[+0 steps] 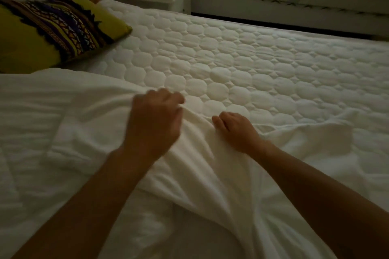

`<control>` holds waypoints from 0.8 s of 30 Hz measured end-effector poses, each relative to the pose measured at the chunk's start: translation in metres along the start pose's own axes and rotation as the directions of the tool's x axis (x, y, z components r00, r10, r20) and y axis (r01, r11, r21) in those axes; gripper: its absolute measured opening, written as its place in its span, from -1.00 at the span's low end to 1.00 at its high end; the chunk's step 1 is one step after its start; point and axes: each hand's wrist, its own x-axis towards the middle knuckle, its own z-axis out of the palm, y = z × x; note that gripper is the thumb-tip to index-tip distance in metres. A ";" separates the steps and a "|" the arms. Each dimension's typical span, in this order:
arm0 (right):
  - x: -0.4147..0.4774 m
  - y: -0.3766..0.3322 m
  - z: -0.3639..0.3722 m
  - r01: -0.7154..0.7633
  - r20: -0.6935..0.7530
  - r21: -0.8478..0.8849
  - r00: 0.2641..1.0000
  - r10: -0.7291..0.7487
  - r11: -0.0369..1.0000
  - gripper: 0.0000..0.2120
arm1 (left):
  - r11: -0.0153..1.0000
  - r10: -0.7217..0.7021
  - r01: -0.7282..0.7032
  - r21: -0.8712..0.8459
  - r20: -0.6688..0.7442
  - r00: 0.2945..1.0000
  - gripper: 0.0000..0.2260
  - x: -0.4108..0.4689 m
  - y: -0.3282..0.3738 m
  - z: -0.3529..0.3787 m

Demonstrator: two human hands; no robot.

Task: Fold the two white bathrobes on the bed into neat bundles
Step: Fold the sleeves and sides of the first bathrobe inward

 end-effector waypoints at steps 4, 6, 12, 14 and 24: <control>-0.029 0.055 -0.020 -0.001 0.010 -0.182 1.000 0.003 0.983 -0.56 | 0.986 0.162 -0.165 -0.030 0.413 0.896 -0.74 0.028 0.088 0.089; -0.039 0.072 -0.029 0.041 0.016 -0.277 0.999 -0.038 0.960 -0.46 | 0.973 0.179 -0.229 0.025 0.546 0.818 -0.67 0.029 0.101 0.117; -0.043 0.106 -0.041 -0.016 -0.100 -0.331 0.995 -0.018 0.943 -0.40 | 0.939 0.173 -0.293 0.177 0.494 0.852 -0.52 0.039 0.087 0.155; -0.040 0.112 -0.041 -0.057 -0.192 -0.321 0.981 -0.006 0.945 -0.36 | 0.947 0.205 -0.287 0.143 0.418 0.885 -0.50 0.047 0.084 0.159; -0.050 0.140 -0.032 -0.193 -0.247 -0.306 0.962 0.118 0.932 -0.34 | 0.985 0.144 -0.166 0.039 0.338 0.930 -0.33 0.034 0.068 0.200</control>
